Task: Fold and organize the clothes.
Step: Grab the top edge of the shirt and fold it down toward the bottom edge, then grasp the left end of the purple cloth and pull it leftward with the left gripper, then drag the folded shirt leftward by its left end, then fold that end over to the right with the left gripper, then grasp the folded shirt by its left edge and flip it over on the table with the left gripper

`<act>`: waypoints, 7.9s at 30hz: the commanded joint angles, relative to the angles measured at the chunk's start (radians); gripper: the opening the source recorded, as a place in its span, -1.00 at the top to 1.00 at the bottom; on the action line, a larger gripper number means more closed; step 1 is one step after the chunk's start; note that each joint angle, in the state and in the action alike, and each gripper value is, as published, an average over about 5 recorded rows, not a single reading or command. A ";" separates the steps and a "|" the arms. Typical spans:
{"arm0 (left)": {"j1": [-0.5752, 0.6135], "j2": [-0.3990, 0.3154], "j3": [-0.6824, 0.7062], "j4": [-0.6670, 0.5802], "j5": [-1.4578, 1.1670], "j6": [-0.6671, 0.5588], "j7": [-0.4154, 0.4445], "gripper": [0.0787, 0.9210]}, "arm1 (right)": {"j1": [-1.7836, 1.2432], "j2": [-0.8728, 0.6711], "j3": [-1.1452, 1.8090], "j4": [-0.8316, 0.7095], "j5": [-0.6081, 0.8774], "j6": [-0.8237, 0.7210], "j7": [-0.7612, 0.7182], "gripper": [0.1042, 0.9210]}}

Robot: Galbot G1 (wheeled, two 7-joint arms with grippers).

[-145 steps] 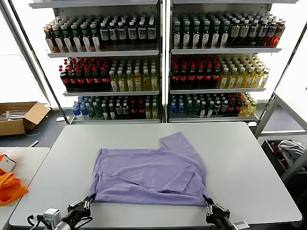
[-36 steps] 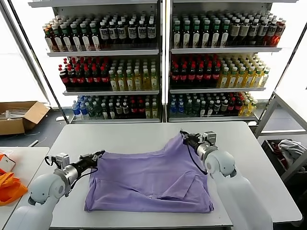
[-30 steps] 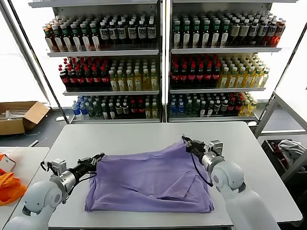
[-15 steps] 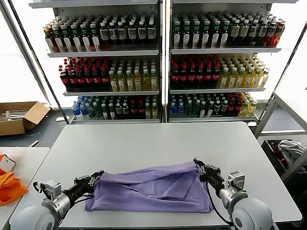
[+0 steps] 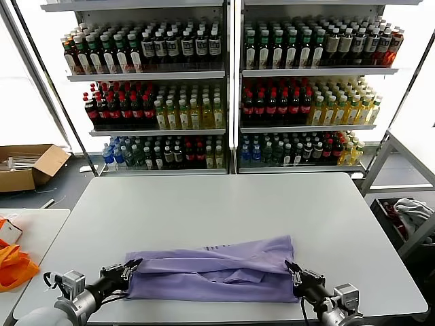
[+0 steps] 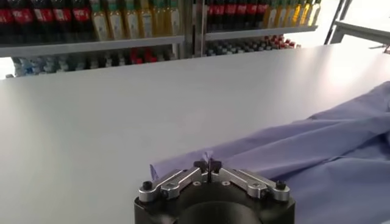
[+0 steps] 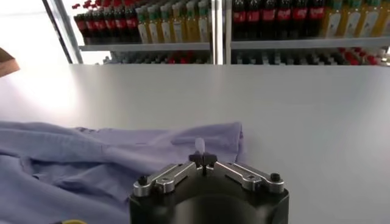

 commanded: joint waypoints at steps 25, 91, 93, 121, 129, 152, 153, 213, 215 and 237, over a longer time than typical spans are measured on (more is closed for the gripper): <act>0.107 -0.277 0.118 -0.070 -0.004 -0.167 -0.535 -0.69 | -0.056 0.084 0.189 -0.073 -0.049 0.433 -0.044 -0.61; -0.029 0.026 0.289 -0.205 -0.146 -0.219 -0.406 0.94 | -0.118 0.102 0.236 -0.001 0.024 0.415 -0.018 -0.76; -0.038 0.026 0.326 -0.172 -0.115 -0.218 -0.401 0.94 | -0.121 0.105 0.240 -0.004 0.025 0.415 -0.017 -0.76; -0.094 -0.075 0.469 -0.071 -0.171 -0.218 -0.580 0.85 | -0.126 0.136 0.216 0.008 -0.002 0.403 -0.024 -0.76; -0.061 -0.096 0.417 -0.206 -0.255 -0.194 -0.620 0.40 | -0.133 0.140 0.213 0.015 -0.002 0.405 -0.025 -0.76; -0.104 0.059 0.035 0.107 -0.351 0.003 -0.438 -0.77 | -0.124 0.128 0.204 0.013 -0.003 0.409 -0.023 -0.76; -0.104 0.056 0.041 0.118 -0.347 0.003 -0.434 -0.77 | -0.125 0.127 0.205 0.013 -0.003 0.409 -0.023 -0.76; -0.063 0.206 -0.485 0.147 -0.441 -0.076 -0.277 0.92 | -0.149 0.126 0.229 0.012 0.066 0.443 -0.032 -0.76; -0.064 0.193 -0.441 0.094 -0.426 -0.069 -0.291 0.92 | -0.147 0.126 0.231 0.008 0.068 0.446 -0.032 -0.76; -0.407 -0.219 0.914 0.163 -0.070 -0.107 -0.668 0.92 | -0.186 0.174 0.278 0.034 0.040 0.425 -0.031 -0.76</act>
